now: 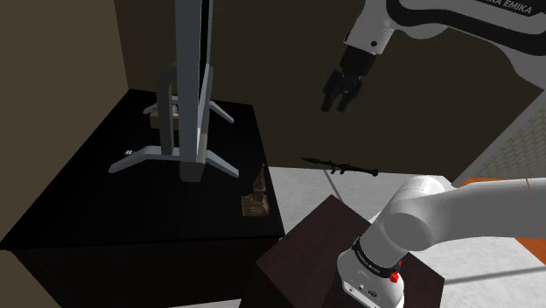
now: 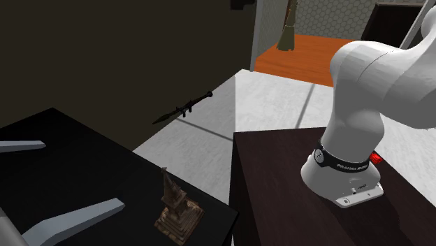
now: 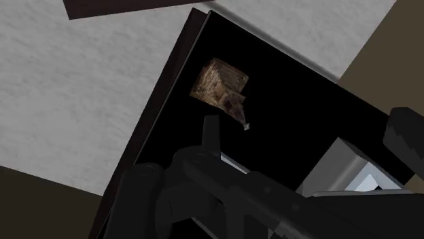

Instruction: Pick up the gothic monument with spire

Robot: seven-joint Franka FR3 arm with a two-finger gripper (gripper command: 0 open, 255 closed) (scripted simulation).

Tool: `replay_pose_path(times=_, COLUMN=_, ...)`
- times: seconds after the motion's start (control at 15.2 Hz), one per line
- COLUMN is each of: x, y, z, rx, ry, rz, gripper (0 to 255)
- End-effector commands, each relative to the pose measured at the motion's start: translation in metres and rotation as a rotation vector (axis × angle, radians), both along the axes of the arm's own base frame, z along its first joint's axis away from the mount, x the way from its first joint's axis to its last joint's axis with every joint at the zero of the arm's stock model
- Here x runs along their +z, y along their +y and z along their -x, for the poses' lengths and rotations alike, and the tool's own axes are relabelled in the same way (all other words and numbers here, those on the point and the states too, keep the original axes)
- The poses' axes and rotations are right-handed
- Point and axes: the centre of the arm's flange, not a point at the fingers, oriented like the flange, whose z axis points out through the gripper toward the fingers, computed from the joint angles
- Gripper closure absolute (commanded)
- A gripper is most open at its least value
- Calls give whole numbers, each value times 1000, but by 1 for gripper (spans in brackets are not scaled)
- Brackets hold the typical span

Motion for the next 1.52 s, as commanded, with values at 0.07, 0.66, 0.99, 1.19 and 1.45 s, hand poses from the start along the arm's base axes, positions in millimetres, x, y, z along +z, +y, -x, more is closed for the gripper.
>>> replay_pose_path(times=0.07, x=-13, y=-1, z=-3, rx=32, ry=-8, rz=2, gripper=0)
replay_pose_path(times=0.66, x=-127, y=-7, z=-31, rx=324, ry=-77, rz=16, gripper=0)
replay_pose_path(times=0.99, x=-189, y=-6, z=-51, rx=486, ry=-115, rz=23, gripper=0)
replay_pose_path(times=1.19, x=-226, y=-5, z=-64, rx=583, ry=-138, rz=28, gripper=0)
replay_pose_path(times=1.45, x=-275, y=-1, z=-82, rx=712, ry=-169, rz=34, gripper=0)
